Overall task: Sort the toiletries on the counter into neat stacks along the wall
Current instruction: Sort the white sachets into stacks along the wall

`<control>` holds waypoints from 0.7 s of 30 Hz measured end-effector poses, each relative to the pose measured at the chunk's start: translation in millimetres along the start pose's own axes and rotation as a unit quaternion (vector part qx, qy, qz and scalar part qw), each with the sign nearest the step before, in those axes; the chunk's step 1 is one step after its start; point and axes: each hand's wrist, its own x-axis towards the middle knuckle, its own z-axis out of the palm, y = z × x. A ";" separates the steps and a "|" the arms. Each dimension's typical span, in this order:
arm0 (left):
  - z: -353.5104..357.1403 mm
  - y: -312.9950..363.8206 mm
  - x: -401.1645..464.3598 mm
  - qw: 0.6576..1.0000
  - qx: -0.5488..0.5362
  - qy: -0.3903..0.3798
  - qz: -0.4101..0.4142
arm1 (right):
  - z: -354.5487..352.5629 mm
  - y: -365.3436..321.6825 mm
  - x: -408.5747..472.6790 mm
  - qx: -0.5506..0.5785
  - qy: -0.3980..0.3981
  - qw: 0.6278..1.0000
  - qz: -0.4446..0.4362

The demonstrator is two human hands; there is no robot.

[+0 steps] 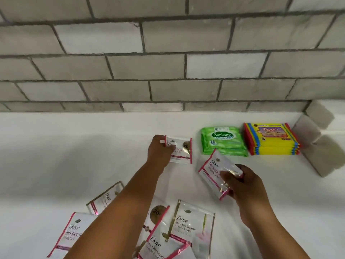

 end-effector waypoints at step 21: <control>-2.9 16.3 9.5 0.995 0.030 -0.069 0.067 | 53.3 -34.6 77.0 -0.079 -0.083 0.991 -0.071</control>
